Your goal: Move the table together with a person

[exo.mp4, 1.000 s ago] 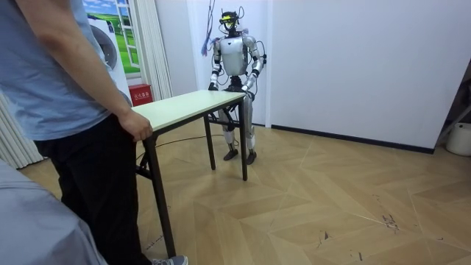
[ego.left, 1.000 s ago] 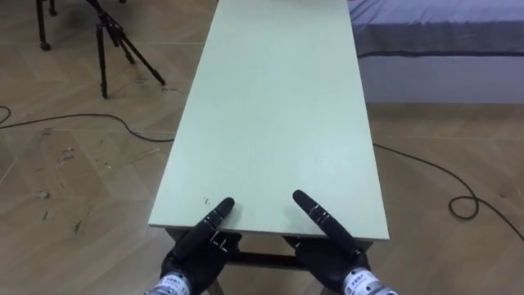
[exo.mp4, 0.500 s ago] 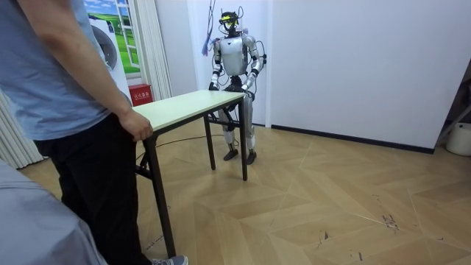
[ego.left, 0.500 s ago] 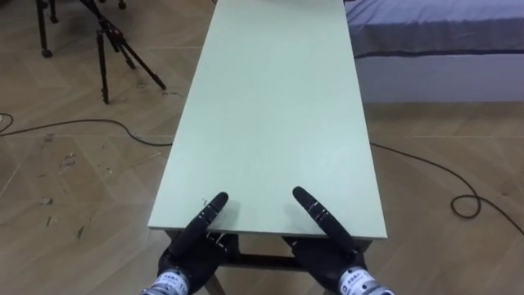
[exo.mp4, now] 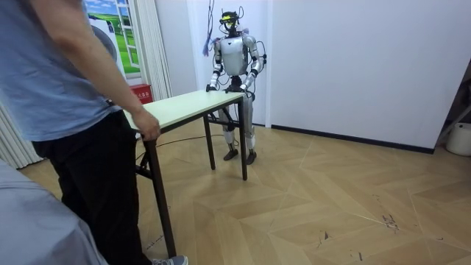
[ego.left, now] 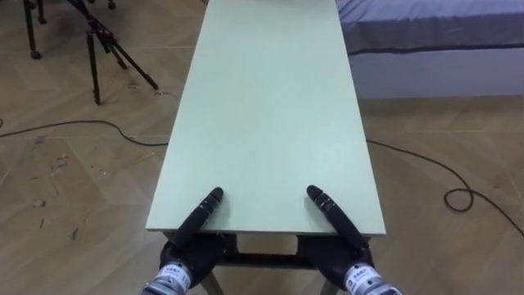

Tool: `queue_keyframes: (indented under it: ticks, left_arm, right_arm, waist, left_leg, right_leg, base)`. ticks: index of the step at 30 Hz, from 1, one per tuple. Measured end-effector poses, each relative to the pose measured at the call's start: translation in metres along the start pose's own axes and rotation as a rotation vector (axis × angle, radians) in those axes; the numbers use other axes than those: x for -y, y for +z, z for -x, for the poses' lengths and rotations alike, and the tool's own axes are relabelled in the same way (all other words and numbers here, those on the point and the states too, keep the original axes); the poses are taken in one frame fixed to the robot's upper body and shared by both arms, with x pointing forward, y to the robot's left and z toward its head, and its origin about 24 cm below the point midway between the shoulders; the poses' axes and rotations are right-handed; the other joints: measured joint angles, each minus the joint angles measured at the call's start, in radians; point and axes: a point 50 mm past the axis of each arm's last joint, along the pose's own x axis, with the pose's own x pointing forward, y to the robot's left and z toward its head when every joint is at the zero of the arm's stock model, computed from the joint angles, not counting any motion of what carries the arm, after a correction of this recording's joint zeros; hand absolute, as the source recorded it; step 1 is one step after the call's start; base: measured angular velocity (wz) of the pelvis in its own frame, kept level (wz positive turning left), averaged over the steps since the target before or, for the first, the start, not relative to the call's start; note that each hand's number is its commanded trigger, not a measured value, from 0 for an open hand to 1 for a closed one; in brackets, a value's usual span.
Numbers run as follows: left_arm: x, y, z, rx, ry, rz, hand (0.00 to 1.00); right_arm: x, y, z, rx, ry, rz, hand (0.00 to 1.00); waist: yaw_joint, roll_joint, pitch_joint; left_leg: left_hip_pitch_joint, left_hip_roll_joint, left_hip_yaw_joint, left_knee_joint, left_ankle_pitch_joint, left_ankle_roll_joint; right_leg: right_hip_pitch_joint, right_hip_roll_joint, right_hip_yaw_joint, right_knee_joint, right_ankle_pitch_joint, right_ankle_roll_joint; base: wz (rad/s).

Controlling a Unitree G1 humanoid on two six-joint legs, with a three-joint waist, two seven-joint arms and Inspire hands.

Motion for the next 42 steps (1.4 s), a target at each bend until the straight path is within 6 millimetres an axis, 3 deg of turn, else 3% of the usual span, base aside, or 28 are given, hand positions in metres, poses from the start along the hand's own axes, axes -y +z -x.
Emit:
queue_keyframes:
  ticks: [3,19,32,42]
  left_arm:
    - [0.003,-0.005,-0.002,-0.01,0.012,0.011,0.96]
    - [0.007,-0.006,-0.001,-0.003,0.055,0.013,1.0]
    - [0.011,-0.01,0.013,0.015,0.013,0.016,1.0]
    - [0.019,-0.014,0.029,0.03,-0.037,-0.018,1.0]
  right_arm:
    - [0.0,0.002,0.0,0.023,-0.002,0.031,1.0]
    - [0.0,0.003,0.0,0.038,0.0,0.044,1.0]
    - [-0.007,0.004,0.015,0.062,0.049,0.089,1.0]
    - [-0.011,0.0,0.035,0.081,0.09,0.075,1.0]
  waist:
    - [0.003,-0.004,0.001]
    - [0.019,0.003,-0.0008]
    - [0.022,0.007,-0.0045]
    - [0.028,-0.003,-0.0113]
  left_leg:
    - [0.001,-0.001,0.003,-0.002,0.0,0.0]
    - [-0.005,0.003,0.015,-0.008,0.0,0.0]
    - [-0.001,0.004,0.026,-0.009,0.0,0.0]
    - [0.002,0.005,0.039,-0.02,0.0,0.0]
  right_leg:
    - [0.0,-0.001,0.006,-0.004,0.002,0.003]
    - [-0.01,0.006,0.021,-0.004,0.004,0.001]
    - [-0.015,0.008,0.039,-0.003,0.004,0.001]
    - [-0.019,0.01,0.049,0.001,0.004,0.002]
  base:
    - [-0.04]
    - [-0.02]
    - [-0.02]
    - [-0.04]
